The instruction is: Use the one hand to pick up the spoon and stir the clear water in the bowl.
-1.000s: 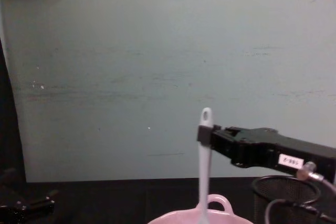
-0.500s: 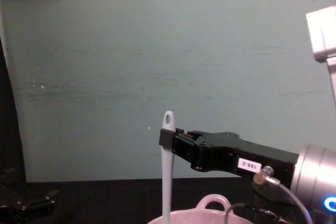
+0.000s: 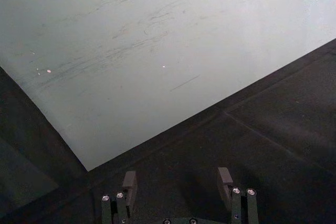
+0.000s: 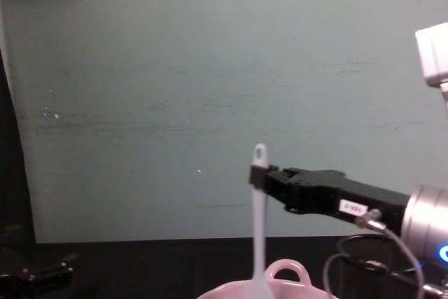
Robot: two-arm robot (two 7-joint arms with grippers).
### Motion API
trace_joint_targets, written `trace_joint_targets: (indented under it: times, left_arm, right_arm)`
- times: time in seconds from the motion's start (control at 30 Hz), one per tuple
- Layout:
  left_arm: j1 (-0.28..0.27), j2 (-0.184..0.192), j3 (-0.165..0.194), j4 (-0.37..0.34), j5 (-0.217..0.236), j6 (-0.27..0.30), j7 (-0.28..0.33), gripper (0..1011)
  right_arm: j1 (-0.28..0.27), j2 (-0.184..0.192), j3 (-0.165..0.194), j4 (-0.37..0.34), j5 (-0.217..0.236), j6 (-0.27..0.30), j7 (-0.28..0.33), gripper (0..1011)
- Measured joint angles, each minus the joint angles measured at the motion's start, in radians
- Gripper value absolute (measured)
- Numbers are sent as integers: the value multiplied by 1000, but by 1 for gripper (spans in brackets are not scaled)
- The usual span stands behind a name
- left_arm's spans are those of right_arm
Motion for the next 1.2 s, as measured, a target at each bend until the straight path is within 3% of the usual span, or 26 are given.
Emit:
trace_joint_targets:
  times: [0.23, 0.6, 0.9, 1.2]
  left_arm:
    - [0, 0, 0, 0, 0, 0, 0, 1005]
    - [0, 0, 0, 0, 0, 0, 0, 1005]
    - [0, 0, 0, 0, 0, 0, 0, 1005]
    - [0, 0, 0, 0, 0, 0, 0, 1005]
  right_arm:
    - [-28, 38, 43, -35, -6, 3, -20, 116]
    - [-75, 72, 58, -110, -12, 22, -23, 116]
    - [-113, 67, 27, -162, -13, 35, -13, 117]
    - [-86, 26, -22, -135, -16, 39, 8, 116]
